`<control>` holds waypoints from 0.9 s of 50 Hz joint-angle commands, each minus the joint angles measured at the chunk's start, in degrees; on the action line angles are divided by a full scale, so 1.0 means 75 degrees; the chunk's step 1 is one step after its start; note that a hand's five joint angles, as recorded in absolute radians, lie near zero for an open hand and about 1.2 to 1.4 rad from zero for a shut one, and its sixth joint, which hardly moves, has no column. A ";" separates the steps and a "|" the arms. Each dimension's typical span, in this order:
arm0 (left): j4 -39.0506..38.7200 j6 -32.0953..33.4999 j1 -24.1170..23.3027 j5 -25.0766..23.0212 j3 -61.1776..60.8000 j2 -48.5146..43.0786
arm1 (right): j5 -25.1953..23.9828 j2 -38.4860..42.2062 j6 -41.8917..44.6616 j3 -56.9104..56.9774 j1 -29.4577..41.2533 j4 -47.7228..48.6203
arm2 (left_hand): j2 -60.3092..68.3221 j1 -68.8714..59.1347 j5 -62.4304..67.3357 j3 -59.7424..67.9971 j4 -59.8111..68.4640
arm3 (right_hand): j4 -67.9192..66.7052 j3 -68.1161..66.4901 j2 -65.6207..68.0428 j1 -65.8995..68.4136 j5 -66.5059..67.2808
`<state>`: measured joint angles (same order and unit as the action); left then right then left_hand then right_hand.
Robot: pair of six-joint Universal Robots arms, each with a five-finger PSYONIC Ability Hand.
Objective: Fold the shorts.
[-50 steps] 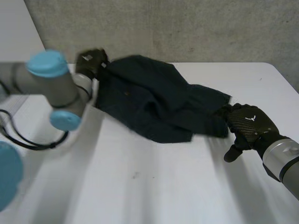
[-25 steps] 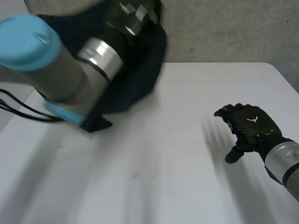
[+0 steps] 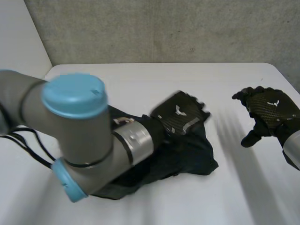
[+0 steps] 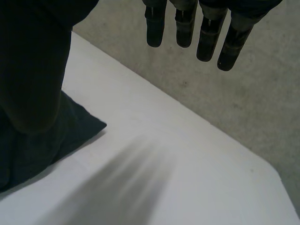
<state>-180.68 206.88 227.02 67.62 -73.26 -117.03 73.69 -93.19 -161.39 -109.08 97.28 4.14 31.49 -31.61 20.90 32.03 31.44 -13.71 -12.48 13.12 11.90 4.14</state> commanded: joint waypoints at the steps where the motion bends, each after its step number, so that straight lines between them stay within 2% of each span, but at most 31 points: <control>1: -0.0015 -0.1132 0.0386 0.1784 -0.0811 0.1153 | -0.0929 -0.0009 0.1477 0.0493 0.0119 -0.0340 | 0.0393 -0.0377 0.0472 0.0321 0.0400 | 0.0494 0.0331 -0.0415 -0.0253 -0.0552; 3: -0.0074 -0.1438 0.0516 0.2278 -0.1094 0.1342 | -0.1152 0.0014 0.1957 0.0574 0.0143 -0.0527 | 0.0370 -0.0355 0.0450 0.0298 0.0377 | 0.0494 0.0331 -0.0415 -0.0253 -0.0552; 6: -0.0144 -0.2070 0.0691 0.3507 -0.1760 0.1716 | -0.1305 0.0131 0.2452 0.0821 0.0400 -0.0867 | 0.0326 -0.0310 0.0405 0.0254 0.0333 | 0.0494 0.0331 -0.0415 -0.0253 -0.0552; 10: -0.0179 -0.2178 0.0902 0.4225 -0.2395 0.1846 | -0.1247 0.0436 0.2418 0.1242 0.1313 -0.1219 | -0.0256 0.0272 -0.0177 -0.0328 -0.0249 | 0.0494 0.0331 -0.0415 -0.0253 -0.0552; 14: -0.0191 -0.2178 0.1581 0.4215 -0.2922 0.1940 | -0.1212 0.0834 0.2254 0.1547 0.2157 -0.1722 | -0.0347 0.0363 -0.0268 -0.0419 -0.0341 | 0.0494 0.0331 -0.0415 -0.0253 -0.0552; 17: -0.0191 -0.2154 0.2318 0.4203 -0.3215 0.1952 | -0.1212 0.0963 0.2113 0.1560 0.2510 -0.1946 | -0.0370 0.0386 -0.0291 -0.0442 -0.0363 | 0.0494 0.0331 -0.0415 -0.0253 -0.0552; 25: -0.0144 -0.2154 0.3187 0.4027 -0.3380 0.1870 | -0.1084 0.1549 0.2078 0.1361 0.2897 -0.1736 | -0.0370 0.0386 -0.0291 -0.0442 -0.0363 | 0.0494 0.0331 -0.0415 -0.0253 -0.0552; 30: -0.0144 -0.2154 0.3328 0.3969 -0.3416 0.1578 | -0.0546 0.1713 0.2089 0.1244 0.3025 -0.1279 | -0.0370 0.0386 -0.0291 -0.0442 -0.0363 | 0.0494 0.0331 -0.0415 -0.0253 -0.0552; 36: -0.0121 -0.2236 0.3329 0.3899 -0.3287 0.0922 | -0.0287 0.1714 0.2136 0.1091 0.2991 -0.1103 | -0.0370 0.0386 -0.0291 -0.0442 -0.0363 | 0.0494 0.0331 -0.0415 -0.0253 -0.0552; 39: -0.0109 -0.2318 0.3317 0.3489 -0.3135 0.0488 | -0.0275 0.1714 0.2148 0.1056 0.2967 -0.1021 | -0.0035 0.0050 0.0044 -0.0107 -0.0028 | 0.0494 0.0331 -0.0415 -0.0253 -0.0552; 40: -0.0098 -0.2341 0.3305 0.3360 -0.3076 0.0371 | -0.0263 0.1702 0.2160 0.1021 0.2944 -0.0986 | 0.0278 -0.0262 0.0357 0.0206 0.0284 | 0.0494 0.0331 -0.0415 -0.0253 -0.0552; 42: 0.0031 -0.2435 0.3294 0.2973 -0.2889 0.0125 | -0.0228 0.1679 0.2171 0.0997 0.2932 -0.0950 | 0.2470 -0.2454 0.2549 0.2398 0.2477 | 0.0494 0.0331 -0.0415 -0.0253 -0.0552; 45: 0.0195 -0.2505 0.3282 0.2890 -0.2620 0.0007 | -0.0181 0.1632 0.2171 0.0962 0.2897 -0.0927 | 0.6451 -0.6436 0.6531 0.6379 0.6458 | 0.0494 0.0331 -0.0415 -0.0253 -0.0552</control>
<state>-181.09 189.28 251.90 92.86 -96.25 -113.83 71.89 -80.39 -145.24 -101.31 119.50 -3.32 43.57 -44.24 32.55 43.51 42.78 -13.71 -12.48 13.12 11.90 4.14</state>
